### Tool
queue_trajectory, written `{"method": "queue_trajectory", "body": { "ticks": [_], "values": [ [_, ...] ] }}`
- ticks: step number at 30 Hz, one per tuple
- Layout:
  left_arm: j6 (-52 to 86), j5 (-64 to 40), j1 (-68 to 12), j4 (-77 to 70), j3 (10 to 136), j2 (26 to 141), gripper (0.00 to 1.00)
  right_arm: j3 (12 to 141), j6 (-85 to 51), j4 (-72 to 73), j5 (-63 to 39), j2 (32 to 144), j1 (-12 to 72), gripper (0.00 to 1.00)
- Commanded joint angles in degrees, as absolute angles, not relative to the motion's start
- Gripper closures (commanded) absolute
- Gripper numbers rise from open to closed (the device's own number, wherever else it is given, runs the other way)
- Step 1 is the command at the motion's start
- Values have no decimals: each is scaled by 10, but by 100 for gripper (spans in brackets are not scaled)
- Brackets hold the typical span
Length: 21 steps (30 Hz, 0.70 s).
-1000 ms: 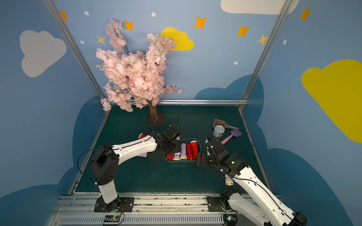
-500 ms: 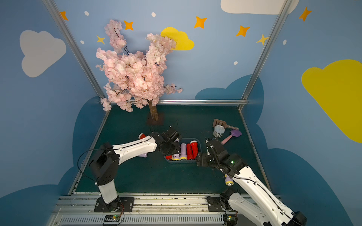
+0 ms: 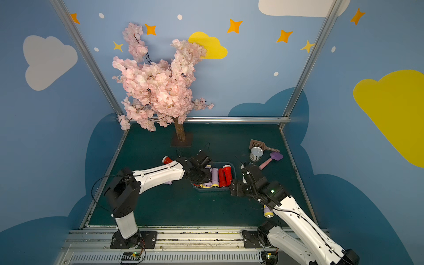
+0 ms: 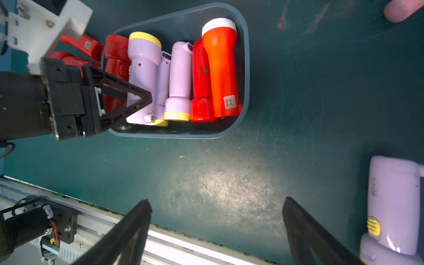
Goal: Put the flashlights into the storage boxes
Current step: Place the flashlight at the storage box.
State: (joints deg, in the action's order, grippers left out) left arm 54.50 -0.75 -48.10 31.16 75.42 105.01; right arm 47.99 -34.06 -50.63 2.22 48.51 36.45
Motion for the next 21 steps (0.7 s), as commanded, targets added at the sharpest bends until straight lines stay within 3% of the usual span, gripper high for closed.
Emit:
{"method": "queue_trajectory", "body": {
  "ticks": [1,15,21],
  "values": [
    [550,-7,-482,327,744,1033,53,476,-344,-511,22,473,361,10],
    [526,2,-489,324,750,994,46,474,-336,-540,110,482,321,4],
    [500,12,-490,307,735,956,34,474,-326,-541,102,507,253,4]
  ]
}}
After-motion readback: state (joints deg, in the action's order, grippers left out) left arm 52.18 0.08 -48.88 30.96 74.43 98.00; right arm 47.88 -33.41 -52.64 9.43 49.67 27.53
